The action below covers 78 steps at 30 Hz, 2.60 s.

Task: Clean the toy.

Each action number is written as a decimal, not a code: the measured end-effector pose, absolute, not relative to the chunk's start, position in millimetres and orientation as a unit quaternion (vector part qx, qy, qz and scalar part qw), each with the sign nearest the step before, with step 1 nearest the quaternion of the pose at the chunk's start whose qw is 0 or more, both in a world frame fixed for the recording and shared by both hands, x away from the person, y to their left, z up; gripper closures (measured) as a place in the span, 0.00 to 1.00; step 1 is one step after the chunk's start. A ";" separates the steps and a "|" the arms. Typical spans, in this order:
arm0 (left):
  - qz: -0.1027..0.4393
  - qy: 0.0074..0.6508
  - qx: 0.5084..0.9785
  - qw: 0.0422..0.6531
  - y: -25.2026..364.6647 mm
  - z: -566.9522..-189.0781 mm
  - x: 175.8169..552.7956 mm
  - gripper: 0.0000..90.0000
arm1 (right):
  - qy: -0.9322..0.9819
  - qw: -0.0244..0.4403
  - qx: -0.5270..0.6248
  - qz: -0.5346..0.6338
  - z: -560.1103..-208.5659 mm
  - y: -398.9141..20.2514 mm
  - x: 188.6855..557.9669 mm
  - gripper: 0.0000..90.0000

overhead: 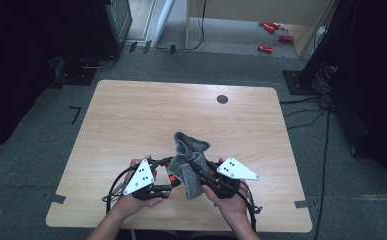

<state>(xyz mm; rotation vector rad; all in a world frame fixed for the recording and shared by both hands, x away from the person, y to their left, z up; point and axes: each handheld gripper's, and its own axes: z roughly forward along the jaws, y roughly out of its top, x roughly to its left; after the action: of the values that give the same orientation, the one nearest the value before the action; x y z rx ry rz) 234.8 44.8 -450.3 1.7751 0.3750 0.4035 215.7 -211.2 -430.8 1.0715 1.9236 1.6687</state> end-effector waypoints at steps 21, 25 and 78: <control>0.106 0.222 0.702 0.668 60.7 -446.7 247.7 0.38 | 0.737 0.085 0.366 0.562 -465.2 -190.9 226.2 0.81; 0.104 0.222 0.700 0.671 62.5 -445.3 247.4 0.38 | 0.710 0.107 0.388 0.577 -459.9 -201.1 227.2 0.81; 0.102 0.254 0.684 0.675 70.2 -440.7 251.9 0.38 | 0.751 0.133 0.350 0.543 -463.9 -187.7 222.2 0.82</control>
<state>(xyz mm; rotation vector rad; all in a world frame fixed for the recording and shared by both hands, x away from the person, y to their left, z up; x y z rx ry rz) 251.9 70.2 -440.7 1.5394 0.5722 0.2304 222.2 -187.7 -463.9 1.0157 2.1785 1.5758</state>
